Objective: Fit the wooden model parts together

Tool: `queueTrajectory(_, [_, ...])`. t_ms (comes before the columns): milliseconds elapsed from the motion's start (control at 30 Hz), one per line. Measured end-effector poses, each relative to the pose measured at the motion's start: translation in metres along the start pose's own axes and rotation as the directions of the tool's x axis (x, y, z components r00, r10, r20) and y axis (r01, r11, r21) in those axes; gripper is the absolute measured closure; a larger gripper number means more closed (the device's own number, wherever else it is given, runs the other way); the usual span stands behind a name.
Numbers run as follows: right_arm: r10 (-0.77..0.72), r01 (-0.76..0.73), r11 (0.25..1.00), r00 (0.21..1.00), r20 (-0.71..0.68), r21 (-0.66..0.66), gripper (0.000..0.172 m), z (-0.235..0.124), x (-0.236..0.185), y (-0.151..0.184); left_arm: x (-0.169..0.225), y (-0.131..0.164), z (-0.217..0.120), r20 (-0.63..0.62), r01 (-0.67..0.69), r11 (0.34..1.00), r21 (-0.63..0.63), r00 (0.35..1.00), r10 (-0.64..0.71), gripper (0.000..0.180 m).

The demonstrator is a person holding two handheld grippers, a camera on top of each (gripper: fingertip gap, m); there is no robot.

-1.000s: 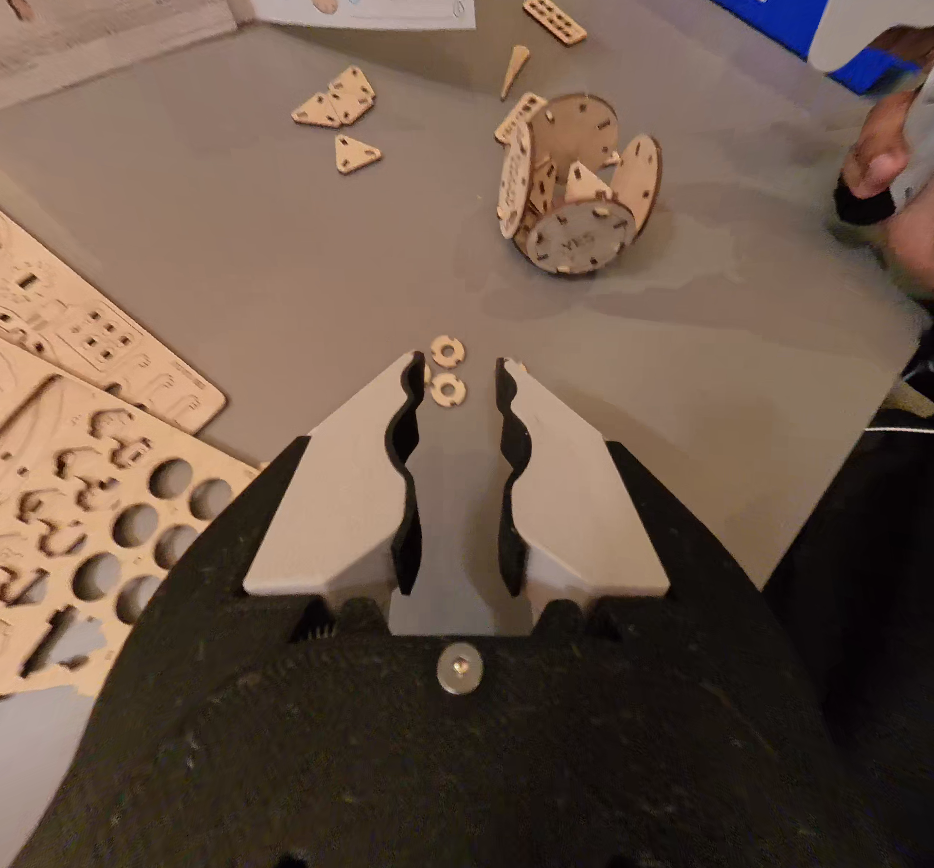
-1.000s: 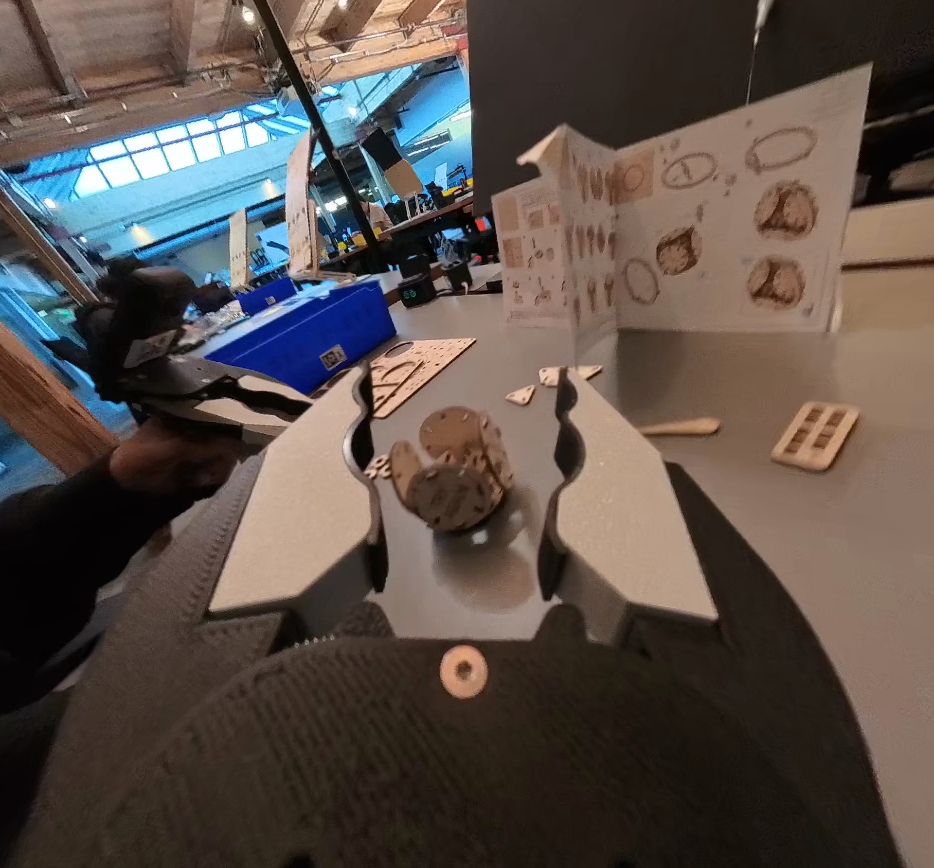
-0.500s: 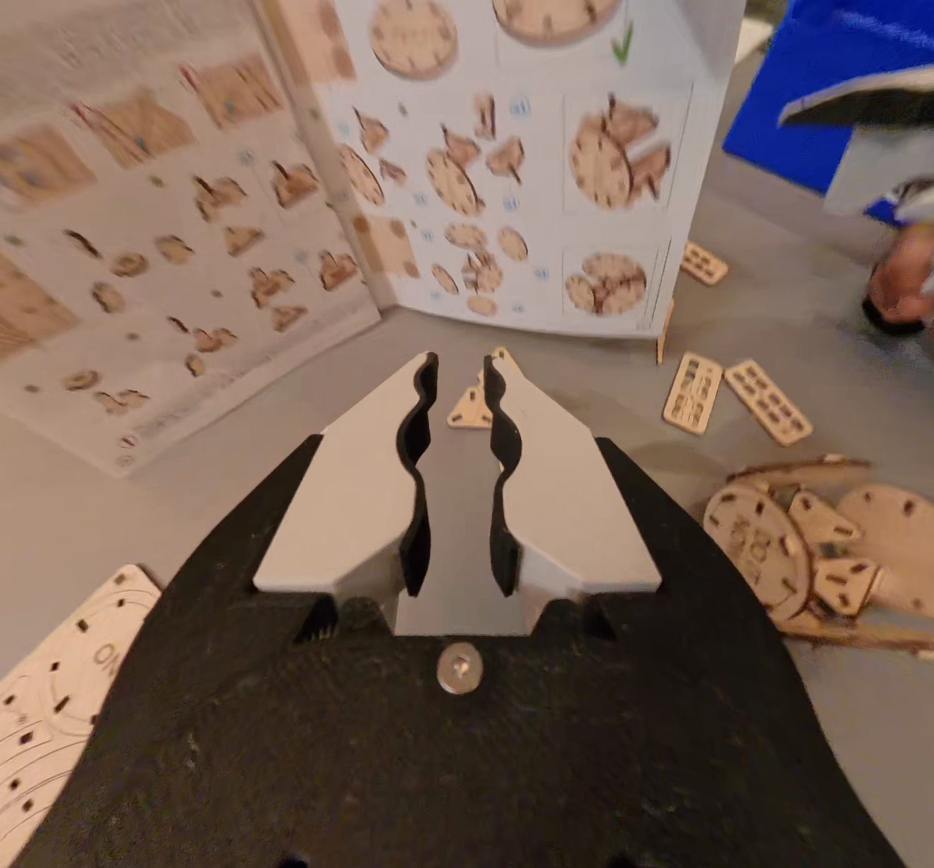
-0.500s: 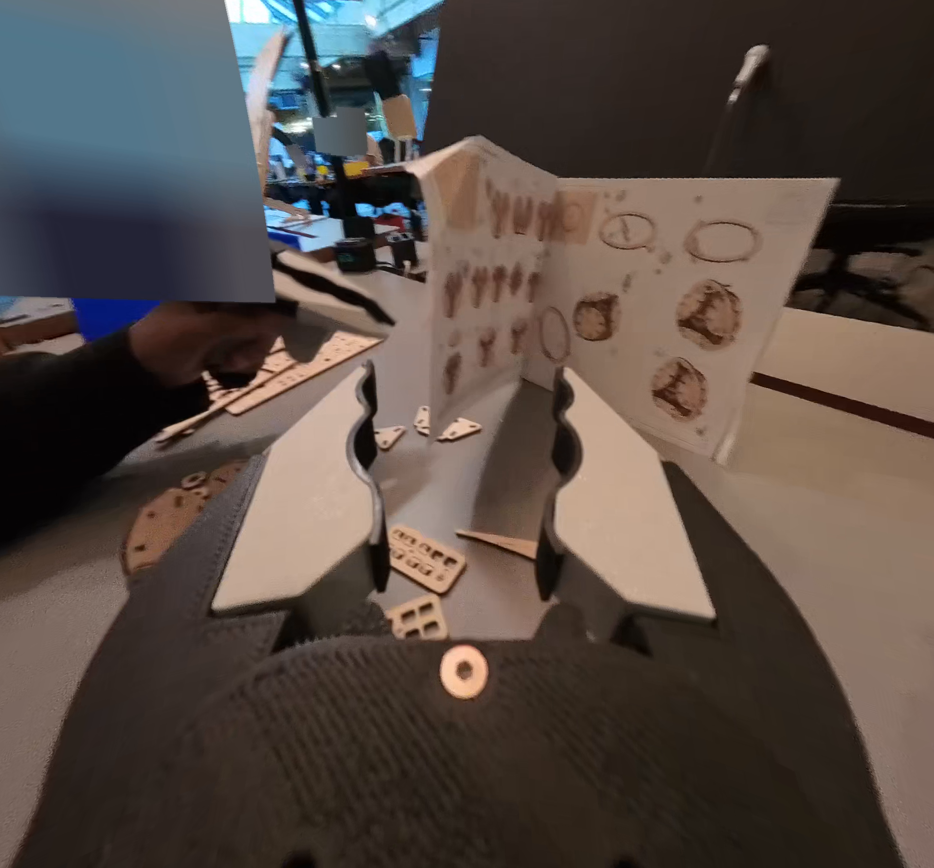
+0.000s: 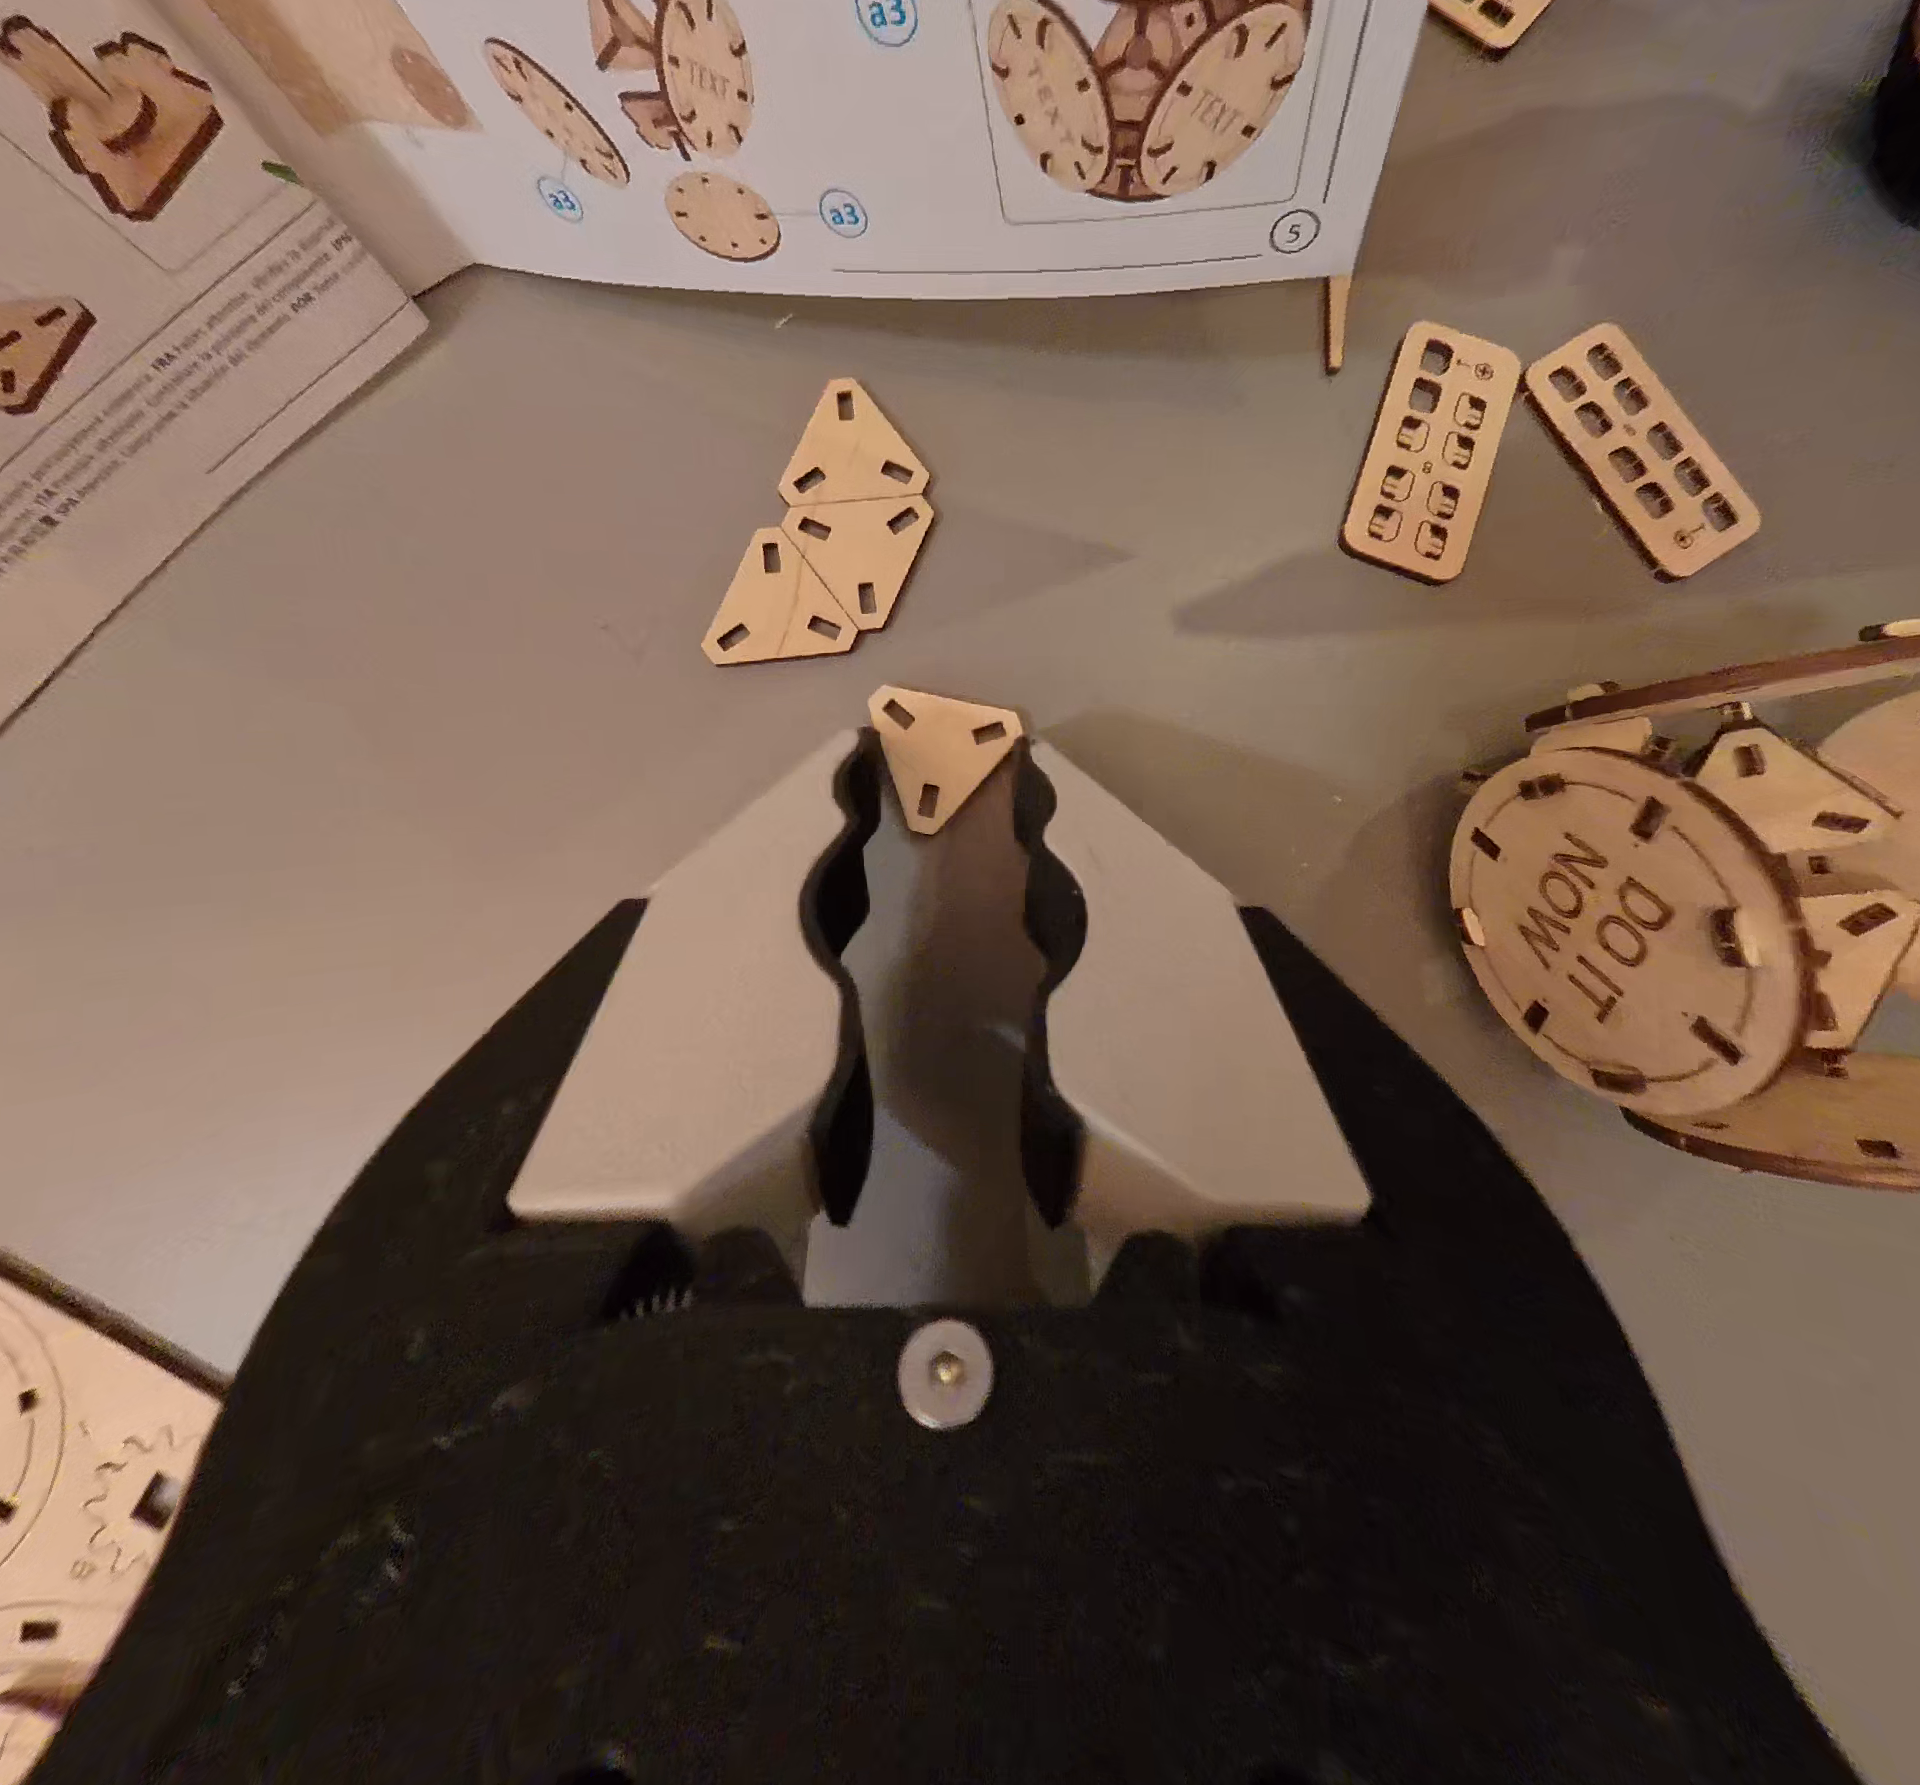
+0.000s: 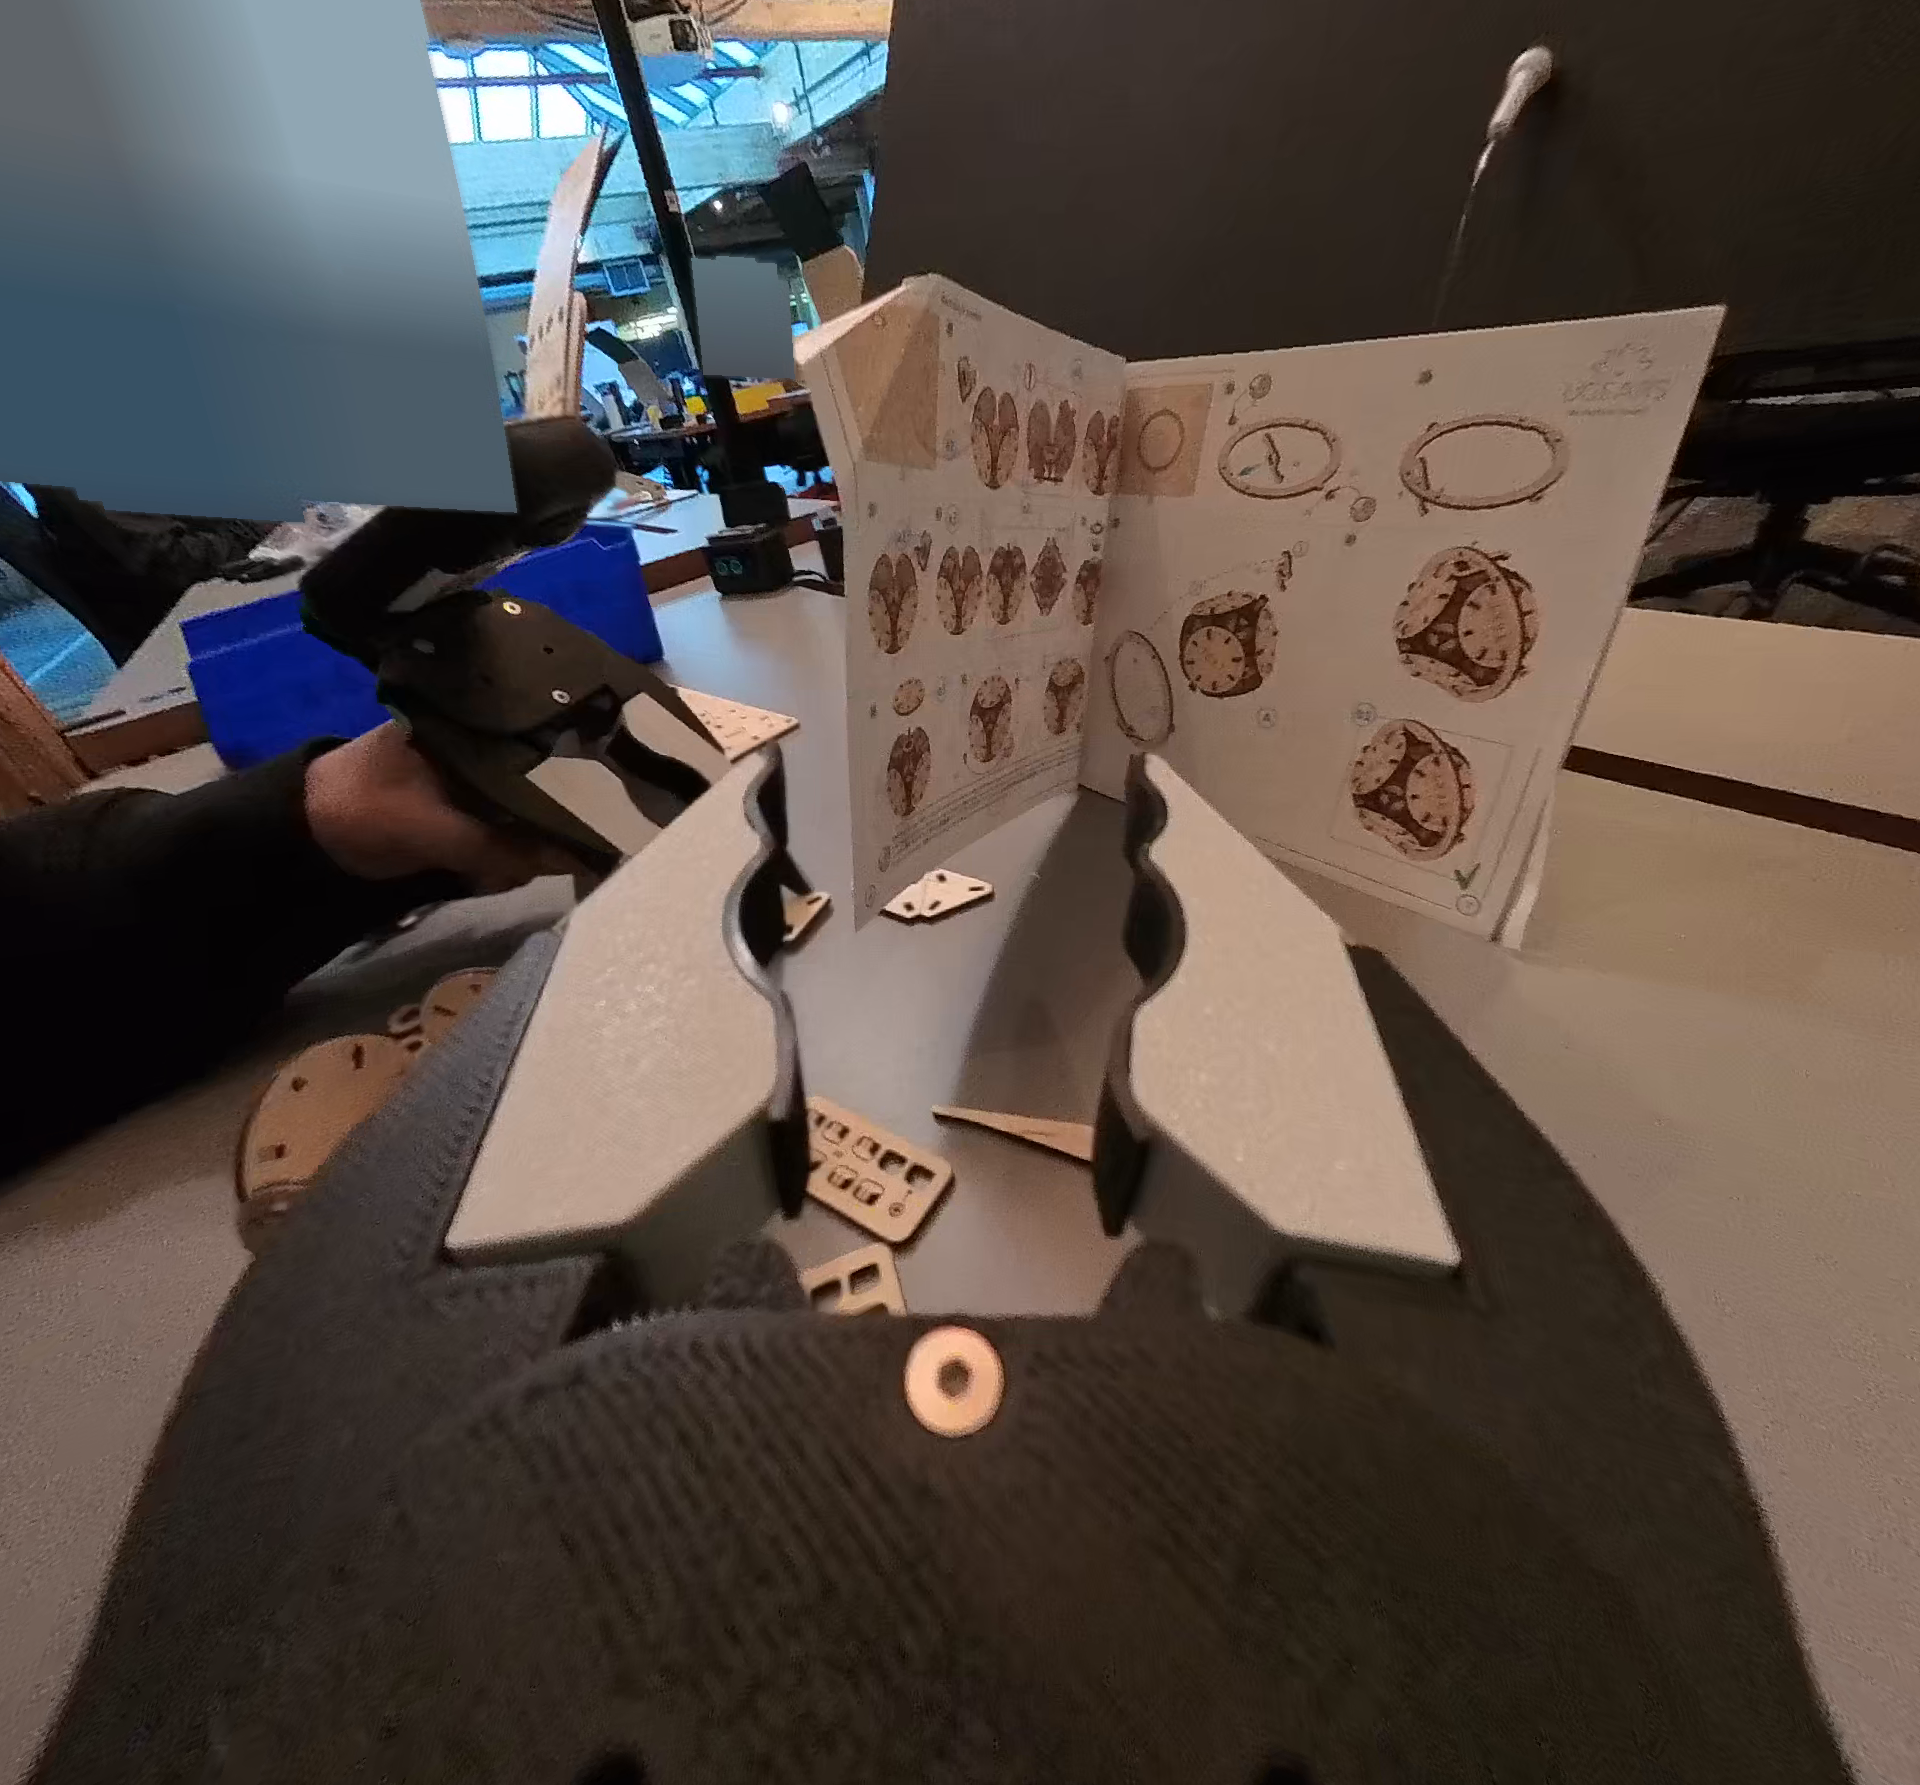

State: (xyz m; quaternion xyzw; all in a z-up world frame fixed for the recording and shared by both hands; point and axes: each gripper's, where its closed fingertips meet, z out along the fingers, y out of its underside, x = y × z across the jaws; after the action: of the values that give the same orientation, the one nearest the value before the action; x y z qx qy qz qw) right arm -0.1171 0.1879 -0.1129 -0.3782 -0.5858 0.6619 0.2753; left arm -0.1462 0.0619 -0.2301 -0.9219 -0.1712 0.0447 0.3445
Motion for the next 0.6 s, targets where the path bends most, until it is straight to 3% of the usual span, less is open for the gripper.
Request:
queueTrajectory(167, [-0.027, 0.027, 0.999, 1.000, 0.005, 0.019, 0.110, -0.002, -0.008, -0.005, 0.012, -0.033, -0.044, 0.043, -0.023, 0.988, 0.155, 0.999, 0.017, 0.158])
queueTrajectory(267, [-0.051, 0.050, 0.998, 0.999, 0.004, 0.032, 0.111, -0.005, -0.014, -0.010, 0.045, -0.039, -0.078, 0.027, -0.075, 0.964, 0.253, 0.997, 0.070, 0.158])
queueTrajectory(367, [-0.038, 0.037, 0.997, 0.999, 0.015, 0.064, 0.111, -0.009, -0.021, -0.017, 0.085, -0.024, -0.099, 0.037, -0.152, 0.961, 0.232, 0.988, 0.147, 0.158])
queueTrajectory(467, [-0.038, 0.035, 0.996, 0.999, 0.031, 0.084, 0.111, -0.010, -0.027, -0.022, 0.137, -0.001, -0.110, -0.064, -0.173, 0.965, 0.198, 0.980, 0.189, 0.158])
queueTrajectory(600, [-0.075, 0.072, 0.994, 0.997, 0.033, 0.081, 0.112, -0.010, -0.035, -0.024, 0.191, 0.041, -0.098, -0.161, -0.144, 0.983, 0.115, 0.974, 0.161, 0.157])
